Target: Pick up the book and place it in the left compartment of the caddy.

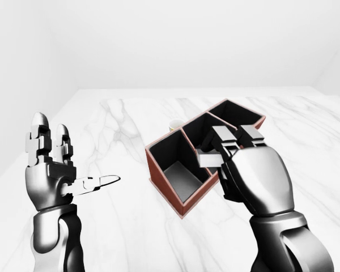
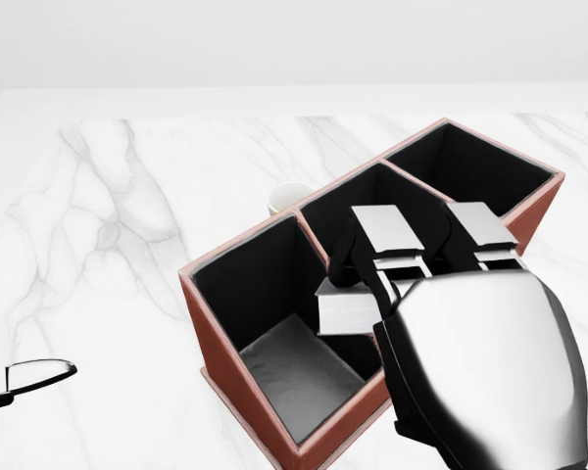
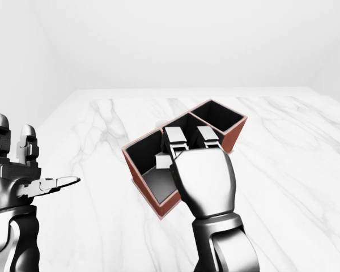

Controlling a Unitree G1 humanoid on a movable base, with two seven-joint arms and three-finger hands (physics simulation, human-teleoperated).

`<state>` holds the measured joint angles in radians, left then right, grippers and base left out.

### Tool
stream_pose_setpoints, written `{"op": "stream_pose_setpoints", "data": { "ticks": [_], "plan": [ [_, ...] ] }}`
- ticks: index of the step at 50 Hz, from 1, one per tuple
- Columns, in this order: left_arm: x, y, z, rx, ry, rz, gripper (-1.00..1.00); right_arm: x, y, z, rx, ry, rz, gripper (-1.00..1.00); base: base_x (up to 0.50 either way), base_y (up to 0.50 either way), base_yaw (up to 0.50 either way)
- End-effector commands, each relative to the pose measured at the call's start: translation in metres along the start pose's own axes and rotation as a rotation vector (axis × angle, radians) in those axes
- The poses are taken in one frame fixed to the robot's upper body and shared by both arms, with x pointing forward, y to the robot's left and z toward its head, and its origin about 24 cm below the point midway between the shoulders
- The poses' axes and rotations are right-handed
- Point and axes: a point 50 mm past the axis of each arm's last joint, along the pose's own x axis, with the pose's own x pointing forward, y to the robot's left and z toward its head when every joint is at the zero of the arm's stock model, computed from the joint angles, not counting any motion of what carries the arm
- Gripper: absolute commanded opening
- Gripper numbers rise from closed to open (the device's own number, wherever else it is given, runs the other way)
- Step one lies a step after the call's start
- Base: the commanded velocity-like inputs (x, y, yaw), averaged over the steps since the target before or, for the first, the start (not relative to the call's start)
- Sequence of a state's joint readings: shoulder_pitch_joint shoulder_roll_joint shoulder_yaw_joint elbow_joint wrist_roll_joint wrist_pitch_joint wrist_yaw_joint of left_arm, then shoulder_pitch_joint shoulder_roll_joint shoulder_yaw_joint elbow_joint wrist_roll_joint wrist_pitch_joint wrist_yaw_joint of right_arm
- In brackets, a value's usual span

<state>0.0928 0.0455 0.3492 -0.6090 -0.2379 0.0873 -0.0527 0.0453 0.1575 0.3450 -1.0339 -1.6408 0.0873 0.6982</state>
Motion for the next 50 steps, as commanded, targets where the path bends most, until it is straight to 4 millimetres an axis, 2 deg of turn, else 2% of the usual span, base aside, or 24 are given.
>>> {"op": "stream_pose_setpoints", "data": {
  "ticks": [1, 9, 14, 20, 35, 50],
  "plan": [
    [0.0, 0.0, -0.001, 0.0, 0.005, 0.0, 1.0, -0.003, 0.0, 0.007, 0.004, -0.112, 0.012, -1.0, 0.0, 0.0, 0.0],
    [0.0, 0.0, -0.001, 0.0, 0.004, 0.0, 1.0, -0.005, 0.003, 0.016, 0.009, -0.183, 0.03, -1.0, 0.0, 0.0, 0.0],
    [0.0, -0.001, 0.001, 0.001, -0.003, -0.002, 1.0, -0.004, 0.001, 0.024, 0.007, -0.286, 0.024, -1.0, 0.0, 0.0, 0.0],
    [-0.001, -0.001, 0.0, 0.001, 0.0, -0.002, 1.0, 0.001, -0.007, 0.026, -0.11, -0.443, -0.007, -1.0, 0.0, 0.0, 0.0],
    [0.0, -0.002, -0.002, 0.002, 0.006, -0.004, 1.0, 0.012, -0.032, 0.018, -0.224, -0.597, -0.058, -1.0, 0.0, 0.0, 0.0],
    [0.0, -0.002, -0.004, 0.002, 0.017, -0.002, 1.0, 0.015, -0.047, 0.005, -0.16, -0.608, -0.071, -1.0, 0.0, 0.0, 0.0]
  ]
}}
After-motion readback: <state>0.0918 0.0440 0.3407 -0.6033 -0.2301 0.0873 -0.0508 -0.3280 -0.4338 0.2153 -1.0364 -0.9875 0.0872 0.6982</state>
